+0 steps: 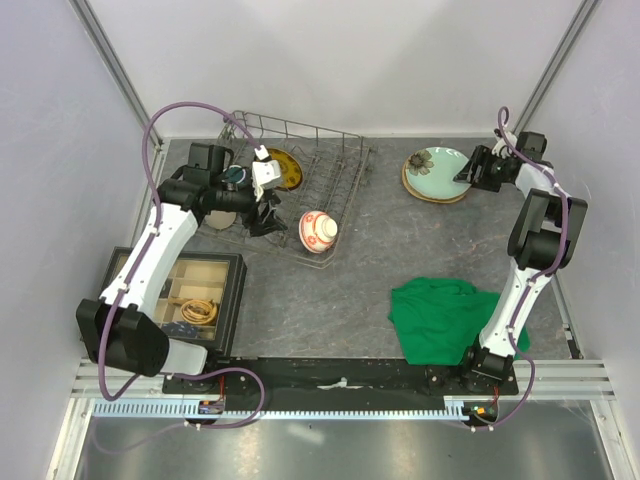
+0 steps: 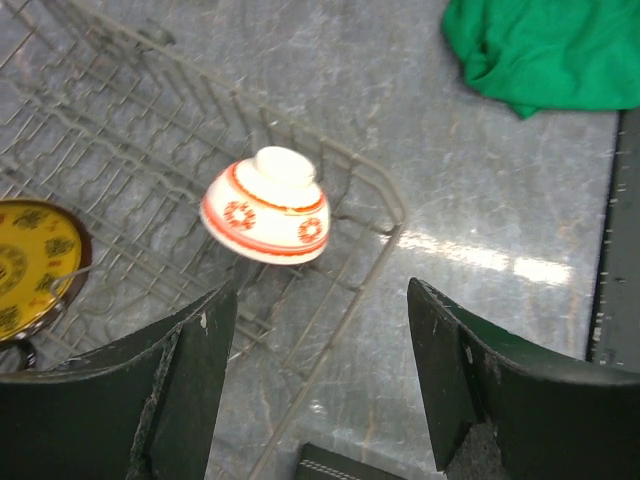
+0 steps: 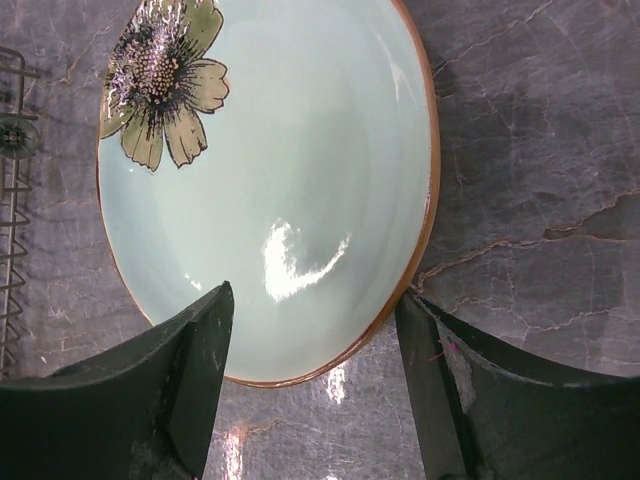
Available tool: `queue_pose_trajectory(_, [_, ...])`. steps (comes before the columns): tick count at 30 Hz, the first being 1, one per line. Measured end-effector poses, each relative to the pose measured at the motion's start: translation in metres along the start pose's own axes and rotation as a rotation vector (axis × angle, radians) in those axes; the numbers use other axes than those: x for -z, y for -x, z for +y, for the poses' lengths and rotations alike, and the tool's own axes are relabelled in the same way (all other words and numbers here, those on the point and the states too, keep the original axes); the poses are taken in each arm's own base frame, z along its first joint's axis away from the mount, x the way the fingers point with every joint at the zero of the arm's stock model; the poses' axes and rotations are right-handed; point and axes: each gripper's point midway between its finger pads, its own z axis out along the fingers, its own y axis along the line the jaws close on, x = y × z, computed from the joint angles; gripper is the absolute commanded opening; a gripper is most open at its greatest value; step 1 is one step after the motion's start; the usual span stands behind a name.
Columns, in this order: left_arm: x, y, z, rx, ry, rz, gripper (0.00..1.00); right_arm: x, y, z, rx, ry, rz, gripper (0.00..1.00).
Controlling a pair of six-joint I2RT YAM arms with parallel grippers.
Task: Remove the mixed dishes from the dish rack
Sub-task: Place the plate at the center of the board, then pick up the plate from the dish rack.
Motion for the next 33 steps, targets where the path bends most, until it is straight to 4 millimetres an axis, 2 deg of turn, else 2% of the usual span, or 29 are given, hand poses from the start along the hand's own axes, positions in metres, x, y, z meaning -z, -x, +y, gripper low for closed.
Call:
queue_pose_trajectory(10, [-0.013,-0.016,0.06,-0.032,0.111,0.118,0.76,0.016,0.006,0.011,0.085,-0.031,-0.006,0.77])
queue_pose_trajectory(17, [-0.016,-0.019,0.105,-0.172,0.18,0.197,0.77,0.032,0.007,0.018,0.162,-0.05,-0.016,0.82])
queue_pose_trajectory(21, [-0.018,-0.019,0.125,-0.257,0.2,0.228,0.76,0.034,-0.001,0.018,0.178,-0.056,-0.001,0.83])
queue_pose_trajectory(26, [-0.027,-0.016,0.15,-0.387,0.196,0.246,0.76,0.034,-0.023,0.015,0.175,-0.054,0.042,0.83])
queue_pose_trajectory(29, [-0.036,-0.022,0.166,-0.465,0.181,0.268,0.75,0.041,-0.036,0.018,0.182,-0.053,0.06,0.84])
queue_pose_trajectory(33, [-0.052,-0.037,0.19,-0.575,0.157,0.311,0.75,0.056,-0.04,0.028,0.219,-0.051,0.047,0.84])
